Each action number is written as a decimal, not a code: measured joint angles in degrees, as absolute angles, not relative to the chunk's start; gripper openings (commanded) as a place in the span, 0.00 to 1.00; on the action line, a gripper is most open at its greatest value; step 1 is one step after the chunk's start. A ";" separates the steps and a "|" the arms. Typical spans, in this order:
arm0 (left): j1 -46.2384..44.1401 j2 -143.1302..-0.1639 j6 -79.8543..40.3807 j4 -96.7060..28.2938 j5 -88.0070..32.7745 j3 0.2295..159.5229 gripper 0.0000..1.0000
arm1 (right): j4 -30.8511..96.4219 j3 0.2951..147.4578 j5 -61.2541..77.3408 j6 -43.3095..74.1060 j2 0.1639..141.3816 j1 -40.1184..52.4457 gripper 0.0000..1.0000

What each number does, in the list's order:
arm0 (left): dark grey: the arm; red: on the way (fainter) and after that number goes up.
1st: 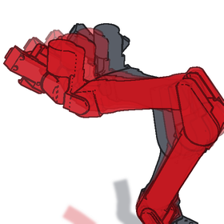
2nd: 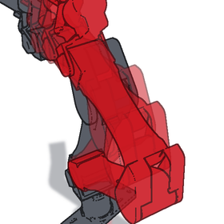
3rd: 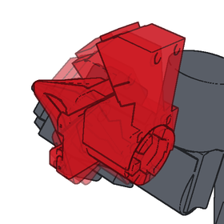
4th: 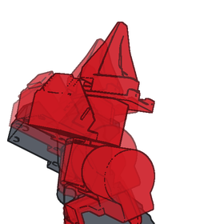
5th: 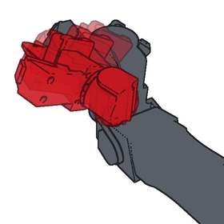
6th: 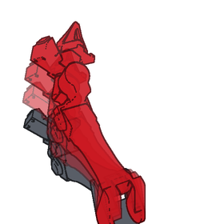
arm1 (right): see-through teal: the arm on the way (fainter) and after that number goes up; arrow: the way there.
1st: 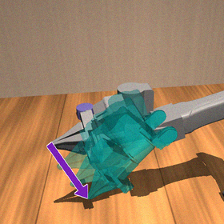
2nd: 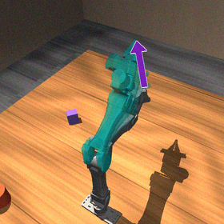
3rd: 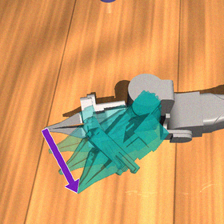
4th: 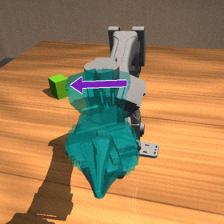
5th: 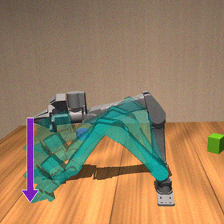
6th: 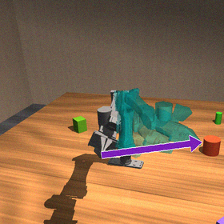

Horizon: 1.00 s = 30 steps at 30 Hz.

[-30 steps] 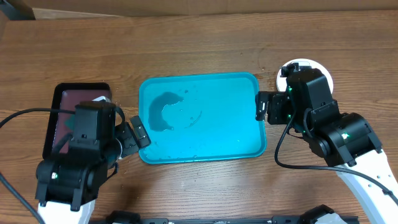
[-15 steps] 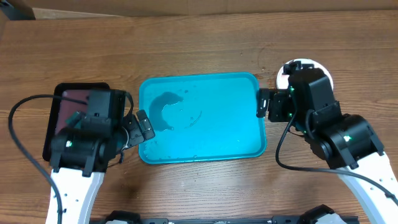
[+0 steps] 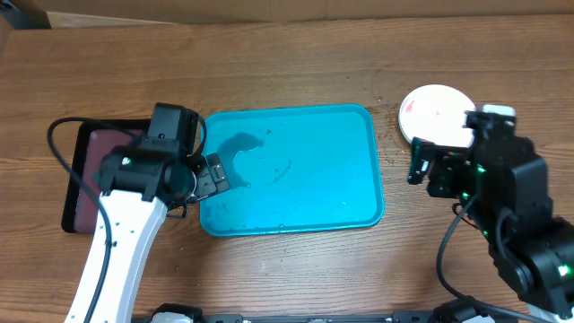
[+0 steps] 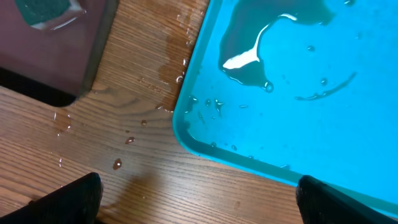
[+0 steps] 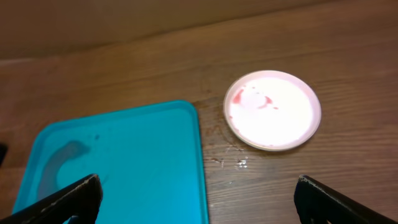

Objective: Clean dirty plates on tray and stack at the side

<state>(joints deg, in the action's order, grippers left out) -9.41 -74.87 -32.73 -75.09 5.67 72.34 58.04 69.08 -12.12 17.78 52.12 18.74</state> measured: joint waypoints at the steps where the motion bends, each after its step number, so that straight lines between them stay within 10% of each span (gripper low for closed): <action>1: -9.41 -75.57 -32.71 -75.09 5.67 72.34 1.00 | 56.58 67.37 -11.51 17.76 50.92 17.34 1.00; 30: -9.41 -88.01 -32.71 -74.48 5.87 72.03 1.00 | 0.60 8.14 0.27 12.16 6.81 1.83 1.00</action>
<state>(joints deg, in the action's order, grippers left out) -9.41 -88.01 -32.71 -74.48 5.87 72.03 0.60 8.14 0.27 12.16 6.81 1.83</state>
